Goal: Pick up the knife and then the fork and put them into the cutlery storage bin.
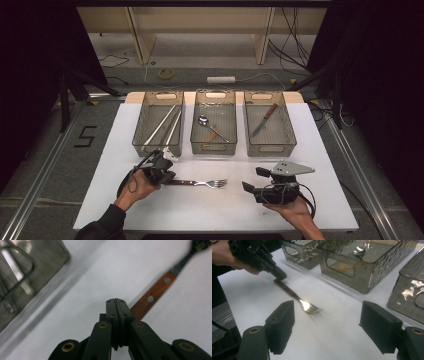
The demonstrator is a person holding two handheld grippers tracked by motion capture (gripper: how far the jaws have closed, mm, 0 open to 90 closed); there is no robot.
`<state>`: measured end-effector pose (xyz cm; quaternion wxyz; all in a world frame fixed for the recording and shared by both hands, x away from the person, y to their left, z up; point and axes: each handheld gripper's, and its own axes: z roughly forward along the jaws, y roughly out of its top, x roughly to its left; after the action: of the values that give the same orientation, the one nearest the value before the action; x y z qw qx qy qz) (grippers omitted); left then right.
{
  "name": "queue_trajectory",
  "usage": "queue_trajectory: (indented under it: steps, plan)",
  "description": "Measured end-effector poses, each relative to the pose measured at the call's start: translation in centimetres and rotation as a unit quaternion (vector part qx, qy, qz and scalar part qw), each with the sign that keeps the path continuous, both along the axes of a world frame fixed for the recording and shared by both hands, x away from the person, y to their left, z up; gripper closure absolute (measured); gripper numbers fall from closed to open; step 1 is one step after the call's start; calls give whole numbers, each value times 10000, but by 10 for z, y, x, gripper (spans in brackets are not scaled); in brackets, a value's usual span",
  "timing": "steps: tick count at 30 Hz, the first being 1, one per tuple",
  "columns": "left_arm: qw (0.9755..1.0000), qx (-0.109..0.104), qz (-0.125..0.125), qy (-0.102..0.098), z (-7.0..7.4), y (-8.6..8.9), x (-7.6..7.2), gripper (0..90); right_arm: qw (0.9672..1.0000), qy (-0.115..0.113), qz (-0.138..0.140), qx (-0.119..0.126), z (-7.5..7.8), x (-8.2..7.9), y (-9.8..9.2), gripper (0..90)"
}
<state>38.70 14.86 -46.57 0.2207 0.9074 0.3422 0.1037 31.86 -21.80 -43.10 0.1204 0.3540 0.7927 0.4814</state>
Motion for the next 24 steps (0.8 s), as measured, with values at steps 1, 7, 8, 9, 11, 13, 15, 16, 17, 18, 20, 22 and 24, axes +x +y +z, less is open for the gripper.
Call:
queue_trajectory:
  steps: [1,7,8,9,11,13,15,16,17,18,20,22,24]
  plan:
    - [10000,44,-29,42,0,0,-2,889,10000,-9,8,2,0,0,0,287]
    - [9995,146,-206,187,0,-6,-15,889,10000,1,4,-29,1,-1,0,287]
    - [9995,135,-211,200,0,-7,-17,888,10000,9,-3,-28,1,-1,0,287]
    - [9994,132,-229,212,1,-8,-18,888,10000,9,-4,-24,1,-1,0,287]
    - [9993,154,-264,234,1,-9,-20,888,10000,1,-3,-27,1,-1,0,288]
    - [9991,169,-290,256,1,-8,-21,888,10000,5,-2,-28,1,-2,0,288]
    - [9993,106,-253,236,1,-8,-21,876,10000,-5,4,-33,1,-2,0,288]
    - [9995,61,-220,222,2,-7,-20,853,10000,-8,3,-30,1,-2,0,288]
    - [9996,27,-189,214,3,-7,-20,818,10000,-8,3,-32,1,-2,0,288]
    - [9997,-31,-162,190,4,-6,-19,774,10000,-7,3,-32,1,-2,0,288]
    - [9995,-136,-182,205,8,-6,-20,713,10000,-2,2,-29,1,-2,0,288]
    - [9994,-221,-199,172,12,-6,-22,637,10000,-12,9,-23,1,-1,0,288]
    - [9993,-230,-239,183,14,-7,-22,578,10000,-8,8,-17,1,-1,0,289]
